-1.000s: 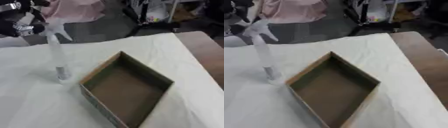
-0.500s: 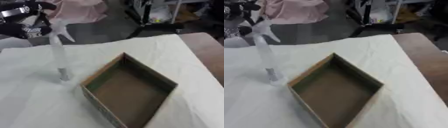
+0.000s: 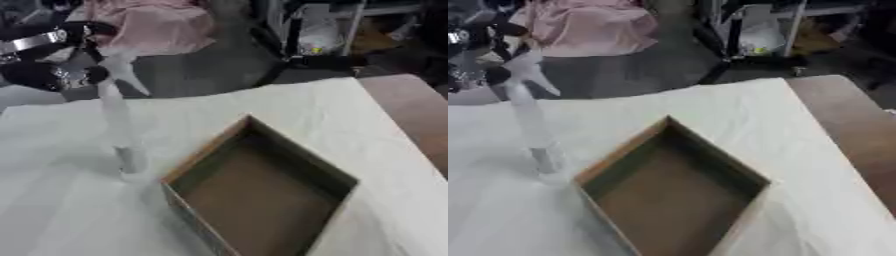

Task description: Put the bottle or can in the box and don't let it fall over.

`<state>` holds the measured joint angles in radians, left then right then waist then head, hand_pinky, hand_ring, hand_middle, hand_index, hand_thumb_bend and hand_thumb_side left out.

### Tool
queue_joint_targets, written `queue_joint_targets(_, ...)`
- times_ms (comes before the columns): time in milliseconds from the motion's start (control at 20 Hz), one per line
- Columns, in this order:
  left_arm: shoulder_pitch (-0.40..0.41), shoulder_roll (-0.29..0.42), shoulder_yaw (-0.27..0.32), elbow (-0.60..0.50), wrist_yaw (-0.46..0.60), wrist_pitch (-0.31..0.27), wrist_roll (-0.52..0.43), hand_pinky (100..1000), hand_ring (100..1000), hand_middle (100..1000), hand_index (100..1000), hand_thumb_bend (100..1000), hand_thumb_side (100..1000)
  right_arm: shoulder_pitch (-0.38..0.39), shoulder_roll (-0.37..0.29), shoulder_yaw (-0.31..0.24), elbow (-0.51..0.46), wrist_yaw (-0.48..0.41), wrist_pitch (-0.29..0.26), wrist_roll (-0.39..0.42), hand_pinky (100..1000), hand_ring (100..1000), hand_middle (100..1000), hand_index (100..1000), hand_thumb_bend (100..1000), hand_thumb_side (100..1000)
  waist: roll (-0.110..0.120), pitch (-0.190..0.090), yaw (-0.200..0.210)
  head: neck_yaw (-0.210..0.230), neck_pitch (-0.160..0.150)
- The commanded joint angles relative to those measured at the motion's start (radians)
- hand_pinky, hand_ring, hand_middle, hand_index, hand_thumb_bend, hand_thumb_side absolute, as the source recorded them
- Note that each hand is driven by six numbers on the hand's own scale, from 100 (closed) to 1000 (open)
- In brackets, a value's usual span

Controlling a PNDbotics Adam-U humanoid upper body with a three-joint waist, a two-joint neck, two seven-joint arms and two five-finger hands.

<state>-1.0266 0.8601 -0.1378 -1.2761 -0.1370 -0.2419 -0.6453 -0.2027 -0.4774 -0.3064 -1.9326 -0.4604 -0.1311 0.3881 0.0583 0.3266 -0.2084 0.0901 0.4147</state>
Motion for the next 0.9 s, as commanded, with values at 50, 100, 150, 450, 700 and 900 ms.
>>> queue_joint_targets(50,-0.027,0.017,0.015,-0.008,-0.014,-0.001,0.011,1000,719,1000,1000,332,668,-0.008,-0.011,-0.005,-0.007,0.010,-0.001,0.007,1000,1000,1000,985,100,496,-0.002,-0.014,-0.002,-0.001,-0.009)
queue_joint_targets(100,-0.028,0.017,0.014,-0.008,-0.019,-0.001,0.013,1000,716,1000,1000,332,668,-0.008,-0.010,-0.005,-0.007,0.011,-0.001,0.008,1000,1000,1000,985,100,498,-0.002,-0.012,-0.003,-0.002,-0.007)
queue_joint_targets(150,-0.029,0.016,0.014,-0.008,-0.023,-0.001,0.014,1000,715,1000,1000,332,668,-0.008,-0.009,-0.006,-0.007,0.011,-0.001,0.008,1000,1000,1000,985,100,499,-0.002,-0.011,-0.003,-0.003,-0.005)
queue_joint_targets(450,-0.032,0.011,0.010,-0.008,-0.031,-0.007,0.013,933,624,1000,1000,323,660,-0.011,-0.002,-0.006,-0.004,0.017,0.002,0.013,1000,1000,1000,986,100,508,0.000,-0.001,-0.005,-0.003,0.007)
queue_joint_targets(700,-0.032,0.003,0.008,-0.003,-0.052,-0.004,0.010,895,589,1000,1000,310,646,-0.011,0.004,-0.007,-0.003,0.023,0.002,0.017,1000,1000,1000,987,100,516,0.001,0.008,-0.011,-0.002,0.009)
queue_joint_targets(900,-0.032,-0.003,0.005,0.001,-0.058,-0.003,0.008,896,598,1000,1000,300,648,-0.013,0.008,-0.008,-0.002,0.026,0.002,0.019,1000,1000,1000,987,100,520,0.003,0.014,-0.015,-0.002,0.007)
